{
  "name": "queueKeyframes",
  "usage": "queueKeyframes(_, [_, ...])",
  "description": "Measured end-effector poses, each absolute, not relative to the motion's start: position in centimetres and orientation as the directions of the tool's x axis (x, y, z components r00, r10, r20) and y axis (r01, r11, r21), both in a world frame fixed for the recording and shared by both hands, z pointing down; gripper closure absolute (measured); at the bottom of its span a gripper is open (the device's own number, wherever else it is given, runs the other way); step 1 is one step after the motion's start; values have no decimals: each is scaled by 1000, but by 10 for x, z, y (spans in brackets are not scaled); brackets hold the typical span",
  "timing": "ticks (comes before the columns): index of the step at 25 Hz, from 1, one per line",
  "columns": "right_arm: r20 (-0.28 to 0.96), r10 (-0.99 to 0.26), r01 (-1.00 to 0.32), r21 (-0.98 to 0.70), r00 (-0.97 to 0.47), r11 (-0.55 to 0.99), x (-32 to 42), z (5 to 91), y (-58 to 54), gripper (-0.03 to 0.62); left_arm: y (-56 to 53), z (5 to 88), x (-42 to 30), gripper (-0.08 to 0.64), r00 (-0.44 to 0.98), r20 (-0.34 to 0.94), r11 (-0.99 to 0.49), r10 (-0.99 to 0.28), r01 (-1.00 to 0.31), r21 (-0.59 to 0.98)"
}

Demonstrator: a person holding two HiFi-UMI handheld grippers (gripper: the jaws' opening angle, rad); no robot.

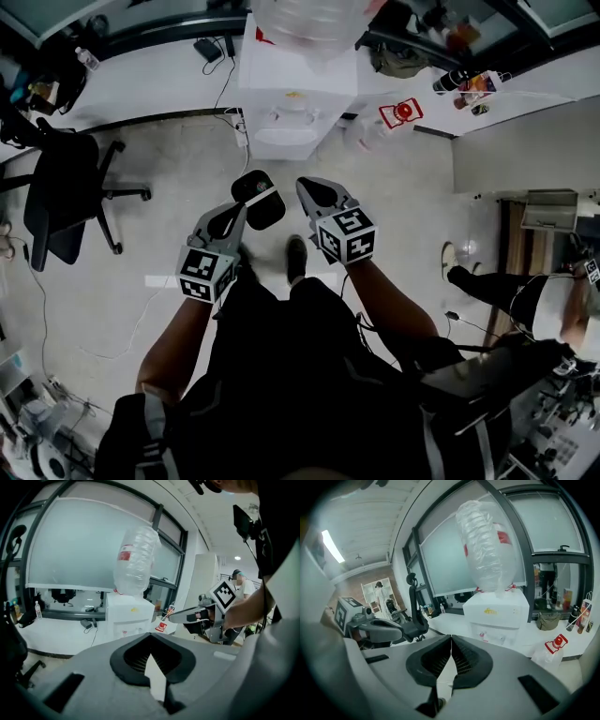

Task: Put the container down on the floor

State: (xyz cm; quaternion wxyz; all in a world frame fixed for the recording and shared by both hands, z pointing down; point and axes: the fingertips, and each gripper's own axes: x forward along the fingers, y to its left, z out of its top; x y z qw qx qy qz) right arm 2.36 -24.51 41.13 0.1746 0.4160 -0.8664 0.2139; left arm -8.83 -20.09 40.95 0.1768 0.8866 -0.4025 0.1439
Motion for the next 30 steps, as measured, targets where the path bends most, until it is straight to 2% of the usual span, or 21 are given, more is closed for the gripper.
queueKeyframes(13, [400,-699,-801,-201,-593,564,39,348,-241,583,-192,359,-92,549,611,369,-580,-701,-789,205])
queueKeyframes(23, [317,-794,-845,-46,-518,533,47,304,-245,584,-198,331,-95,551,615,341,-590,-711,-785,189])
queueKeyframes(30, [316,-770,-825,-87,-554,558,38,292,-243,584,-203,325,-93,551,615,323,-609,-719,-782,131])
